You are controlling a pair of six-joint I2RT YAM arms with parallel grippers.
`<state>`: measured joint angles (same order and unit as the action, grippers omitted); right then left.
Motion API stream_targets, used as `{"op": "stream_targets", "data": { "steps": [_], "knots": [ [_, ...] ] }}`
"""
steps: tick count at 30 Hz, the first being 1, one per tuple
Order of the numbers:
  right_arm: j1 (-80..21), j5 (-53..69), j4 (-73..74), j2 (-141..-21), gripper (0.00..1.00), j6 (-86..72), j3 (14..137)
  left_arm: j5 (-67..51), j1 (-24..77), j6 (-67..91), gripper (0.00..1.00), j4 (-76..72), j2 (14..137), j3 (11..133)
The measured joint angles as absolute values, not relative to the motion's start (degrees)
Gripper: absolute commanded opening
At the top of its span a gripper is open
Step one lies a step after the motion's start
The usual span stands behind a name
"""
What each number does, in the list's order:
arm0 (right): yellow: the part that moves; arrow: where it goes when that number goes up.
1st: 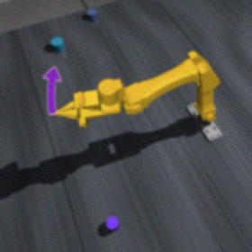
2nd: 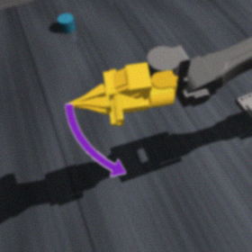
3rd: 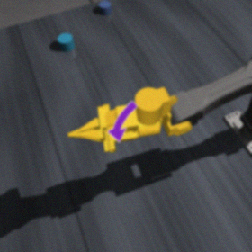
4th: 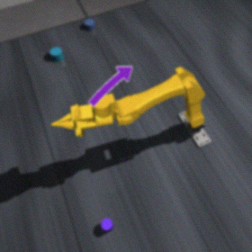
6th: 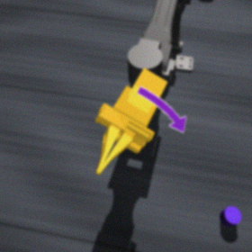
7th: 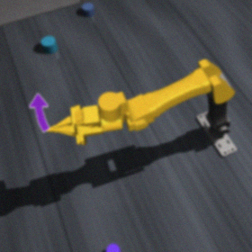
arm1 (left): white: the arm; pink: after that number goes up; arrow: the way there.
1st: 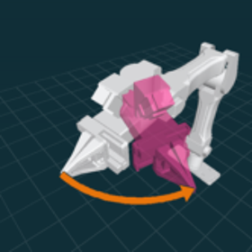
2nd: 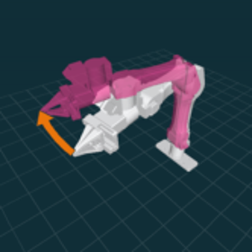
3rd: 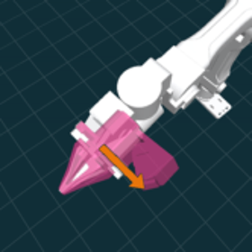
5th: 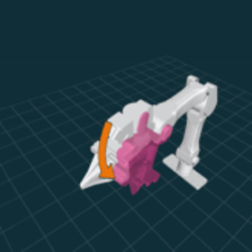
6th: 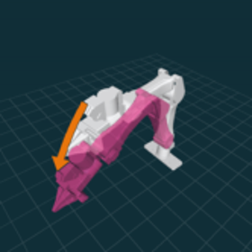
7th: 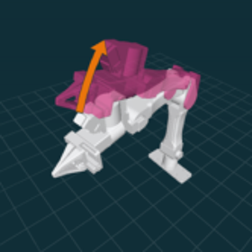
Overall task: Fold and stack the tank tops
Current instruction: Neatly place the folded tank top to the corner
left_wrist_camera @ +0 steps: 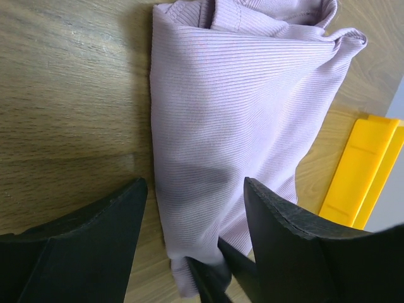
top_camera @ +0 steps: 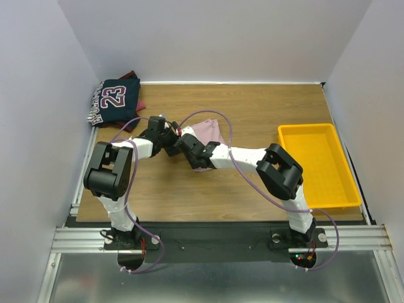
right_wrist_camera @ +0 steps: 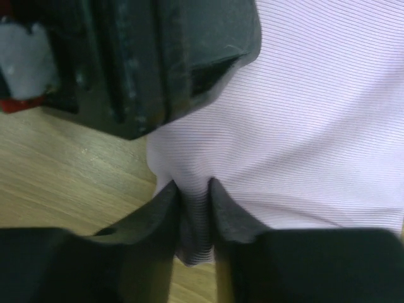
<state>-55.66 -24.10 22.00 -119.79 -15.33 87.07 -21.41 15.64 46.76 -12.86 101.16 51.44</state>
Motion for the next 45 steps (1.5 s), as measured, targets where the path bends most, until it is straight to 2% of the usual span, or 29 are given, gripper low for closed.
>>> {"op": "stream_targets", "data": {
  "steps": [1, 4, 7, 20, 30, 45],
  "knots": [
    [-55.7, -24.2, 21.9, -119.8, 0.18, -15.4, 87.1, -21.5, 15.6, 46.7, 0.75, -13.0, 101.2, 51.4],
    [-55.3, -24.0, 21.6, -119.8, 0.08, -16.3, 87.1, -21.6, 15.6, 46.7, 0.75, -13.6, 101.1, 50.9],
    [-54.3, -22.2, 20.5, -119.7, 0.06, -17.3, 86.6, -22.1, 15.6, 46.7, 0.75, -14.2, 100.6, 50.0],
    [-43.6, -5.1, 8.6, -111.4, 0.05, -24.6, 72.7, -23.4, 16.7, 46.4, 0.77, -15.0, 98.6, 47.4],
    [-40.6, 4.1, 3.2, -109.1, 0.04, -27.6, 67.5, -25.4, 19.9, 49.8, 0.78, -20.3, 103.7, 50.4],
    [-36.3, 12.1, -0.7, -106.6, 0.03, -31.0, 64.6, -23.9, 23.1, 55.0, 0.70, -22.9, 107.2, 53.1]
  ]
}}
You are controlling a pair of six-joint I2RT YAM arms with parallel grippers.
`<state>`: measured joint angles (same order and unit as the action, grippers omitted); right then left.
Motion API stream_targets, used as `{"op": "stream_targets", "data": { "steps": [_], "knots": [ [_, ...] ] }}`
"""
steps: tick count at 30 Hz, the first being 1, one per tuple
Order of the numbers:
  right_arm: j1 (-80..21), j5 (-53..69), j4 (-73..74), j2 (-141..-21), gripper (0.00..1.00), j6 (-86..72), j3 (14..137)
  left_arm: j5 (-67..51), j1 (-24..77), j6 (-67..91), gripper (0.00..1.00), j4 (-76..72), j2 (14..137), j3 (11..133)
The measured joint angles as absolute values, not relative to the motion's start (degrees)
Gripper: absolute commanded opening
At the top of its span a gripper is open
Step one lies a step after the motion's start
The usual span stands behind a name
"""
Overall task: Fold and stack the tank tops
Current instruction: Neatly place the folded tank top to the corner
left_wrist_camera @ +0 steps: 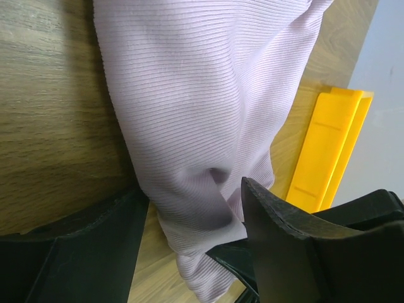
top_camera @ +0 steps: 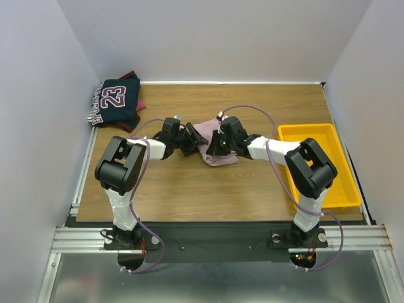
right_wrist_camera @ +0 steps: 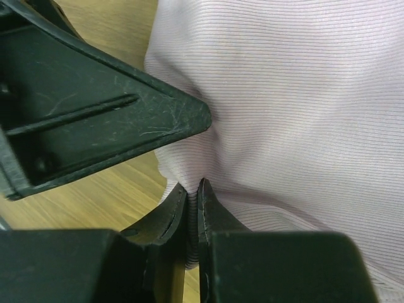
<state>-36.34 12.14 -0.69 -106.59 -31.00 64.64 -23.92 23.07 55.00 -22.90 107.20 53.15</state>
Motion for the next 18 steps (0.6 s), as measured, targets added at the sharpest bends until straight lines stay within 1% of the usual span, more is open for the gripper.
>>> {"op": "stream_targets", "data": {
  "steps": [3, 4, 6, 7, 9, 10, 11, 13, 14, 17, 18],
  "knots": [
    [-36.0, 12.8, -1.2, -106.1, 0.03, -31.4, 64.2, -23.3, 23.3, 55.6, 0.66, -22.5, 107.3, 53.3],
    [-36.0, 13.1, -1.6, -105.6, 0.03, -31.6, 63.7, -23.1, 23.3, 55.8, 0.62, -22.4, 107.5, 53.5],
    [-35.9, 13.5, -1.7, -105.4, 0.07, -31.8, 63.4, -22.6, 23.6, 56.1, 0.56, -22.2, 108.2, 54.3],
    [-35.9, 13.7, -1.8, -105.3, 0.20, -31.8, 63.3, -22.2, 23.8, 56.1, 0.48, -21.8, 108.4, 54.6],
    [-35.9, 14.0, -1.9, -105.3, 0.38, -31.9, 63.1, -21.3, 24.1, 55.9, 0.35, -20.6, 108.9, 55.5],
    [-35.9, 14.0, -2.0, -105.3, 0.55, -32.2, 62.9, -20.6, 24.3, 55.8, 0.28, -19.7, 109.2, 55.8],
    [-35.9, 14.1, -2.0, -105.1, 0.62, -32.3, 62.5, -20.4, 24.3, 55.5, 0.24, -19.0, 109.5, 56.1],
    [-35.9, 14.1, -2.1, -104.2, 0.70, -32.6, 61.3, -19.7, 24.4, 55.0, 0.23, -17.4, 109.9, 57.1],
    [-35.9, 14.0, -2.1, -103.2, 0.75, -32.6, 60.4, -19.3, 24.4, 54.7, 0.29, -16.6, 109.9, 57.6],
    [-35.9, 12.2, -1.7, -99.6, 0.75, -32.7, 58.1, -18.2, 24.6, 52.7, 0.36, -14.5, 110.2, 59.2],
    [-35.9, 11.0, -1.5, -97.9, 0.74, -32.8, 57.5, -17.9, 24.7, 52.1, 0.36, -14.0, 110.2, 59.6]
  ]
}}
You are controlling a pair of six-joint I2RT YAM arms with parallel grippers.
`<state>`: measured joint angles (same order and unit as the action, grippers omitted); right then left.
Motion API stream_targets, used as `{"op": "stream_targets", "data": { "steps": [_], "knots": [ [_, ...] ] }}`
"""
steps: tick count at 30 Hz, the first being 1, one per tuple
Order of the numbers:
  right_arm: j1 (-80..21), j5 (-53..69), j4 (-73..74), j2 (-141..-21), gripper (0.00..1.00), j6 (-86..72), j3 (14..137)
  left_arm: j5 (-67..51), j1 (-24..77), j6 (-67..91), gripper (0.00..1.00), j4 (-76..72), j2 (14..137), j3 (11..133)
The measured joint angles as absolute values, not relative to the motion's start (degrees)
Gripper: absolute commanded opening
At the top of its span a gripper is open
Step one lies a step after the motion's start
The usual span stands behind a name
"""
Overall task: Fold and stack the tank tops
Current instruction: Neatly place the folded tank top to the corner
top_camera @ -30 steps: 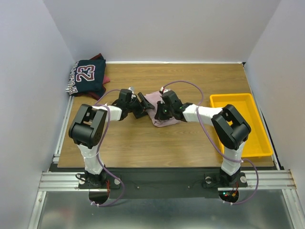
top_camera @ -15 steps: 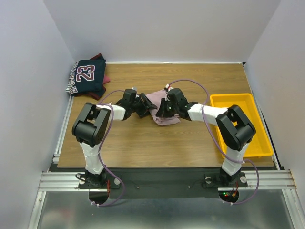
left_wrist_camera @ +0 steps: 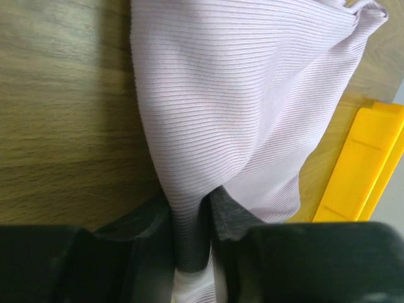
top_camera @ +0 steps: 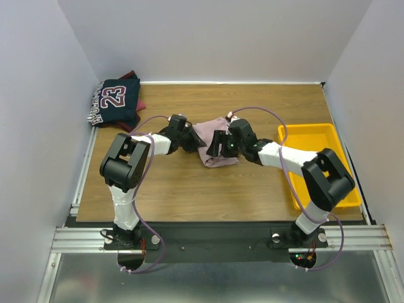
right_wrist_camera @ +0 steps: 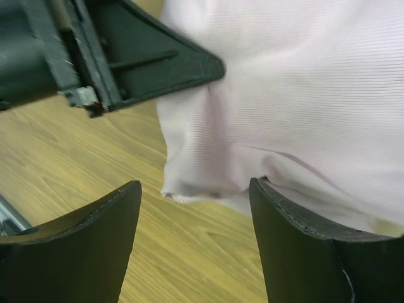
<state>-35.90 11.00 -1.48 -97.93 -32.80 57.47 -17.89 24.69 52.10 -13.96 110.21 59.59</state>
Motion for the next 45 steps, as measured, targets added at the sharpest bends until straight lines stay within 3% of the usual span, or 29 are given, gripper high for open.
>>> {"op": "stream_targets", "data": {
  "steps": [5, 10, 12, 14, 22, 25, 28, 36, 45],
  "knots": [
    [-35.6, 2.8, 0.3, -92.1, 0.65, -32.9, 56.8, -17.5, 24.8, 49.8, 0.33, -12.6, 110.2, 60.6],
    [-35.1, -4.1, 3.0, -94.3, 0.56, -32.8, 57.2, -17.4, 24.8, 47.9, 0.27, -11.5, 110.7, 61.7],
    [-34.5, -5.3, 4.3, -96.4, 0.52, -32.9, 57.1, -17.3, 24.8, 47.3, 0.27, -10.9, 110.8, 62.0],
    [-33.8, -6.3, 4.9, -97.9, 0.42, -33.1, 56.7, -17.1, 24.8, 46.8, 0.26, -10.4, 110.8, 62.3],
    [-32.5, -7.6, 4.4, -97.9, 0.27, -33.5, 53.7, -15.7, 25.1, 43.9, 0.24, -6.2, 111.6, 65.6],
    [-32.2, -7.4, 4.2, -97.2, 0.30, -33.5, 52.8, -15.1, 25.2, 42.7, 0.14, -4.3, 112.2, 67.2],
    [-32.2, -6.2, 4.6, -95.5, 0.45, -33.4, 51.6, -13.6, 25.4, 41.0, 0.00, -1.6, 112.7, 69.4],
    [-32.2, -0.5, 8.2, -85.1, 0.49, -33.3, 49.8, -2.0, 23.6, 31.1, 0.00, 9.9, 118.5, 84.7],
    [-32.2, 2.6, 8.7, -80.5, 0.48, -33.1, 49.8, 10.4, 13.0, 19.1, 0.00, 23.0, 129.0, 109.7]
  ]
}}
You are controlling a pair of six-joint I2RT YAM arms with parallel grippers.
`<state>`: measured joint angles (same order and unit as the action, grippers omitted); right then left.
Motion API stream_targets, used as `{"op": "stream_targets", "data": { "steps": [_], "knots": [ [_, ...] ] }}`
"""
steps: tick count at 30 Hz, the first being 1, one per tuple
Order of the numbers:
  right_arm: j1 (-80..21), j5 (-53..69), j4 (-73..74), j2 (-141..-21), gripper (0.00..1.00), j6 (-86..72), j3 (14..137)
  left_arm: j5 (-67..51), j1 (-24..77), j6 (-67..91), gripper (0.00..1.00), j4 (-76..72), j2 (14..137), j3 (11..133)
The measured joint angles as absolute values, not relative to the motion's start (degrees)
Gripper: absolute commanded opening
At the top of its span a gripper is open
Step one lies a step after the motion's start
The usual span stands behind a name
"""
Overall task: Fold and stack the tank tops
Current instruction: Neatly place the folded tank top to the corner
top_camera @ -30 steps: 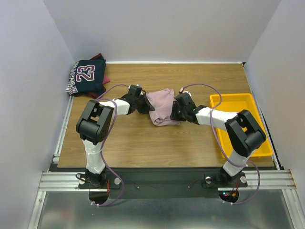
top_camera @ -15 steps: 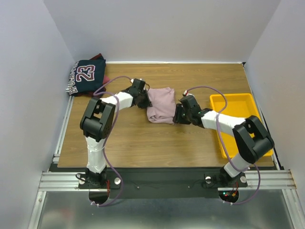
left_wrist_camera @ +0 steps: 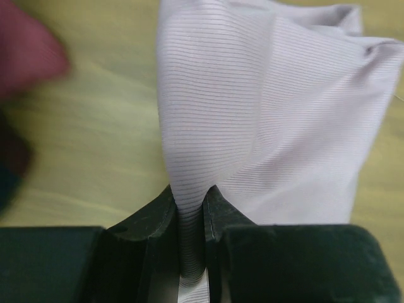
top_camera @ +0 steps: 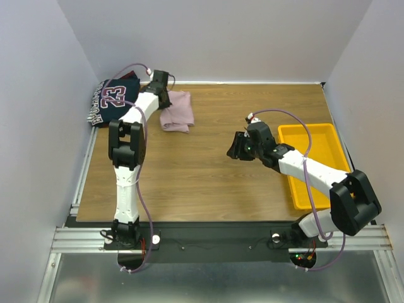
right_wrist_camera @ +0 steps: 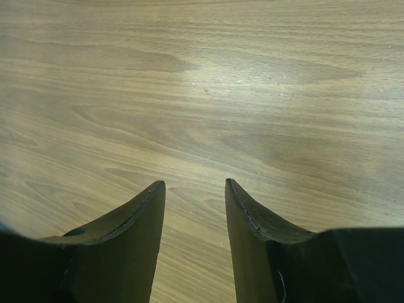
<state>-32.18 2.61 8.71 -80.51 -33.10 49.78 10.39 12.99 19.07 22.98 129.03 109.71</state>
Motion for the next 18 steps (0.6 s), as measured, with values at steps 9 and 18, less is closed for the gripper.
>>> {"op": "stream_targets", "data": {
  "steps": [9, 18],
  "knots": [
    [-32.2, 3.9, 9.1, -81.1, 0.45, -32.1, 50.5, 15.1, 6.0, 9.0, 0.00, 28.9, 136.0, 131.5],
    [-32.2, 4.4, 9.1, -83.8, 0.44, -31.5, 51.7, 10.3, 2.7, 4.2, 0.00, 29.0, 136.7, 135.0]
  ]
}}
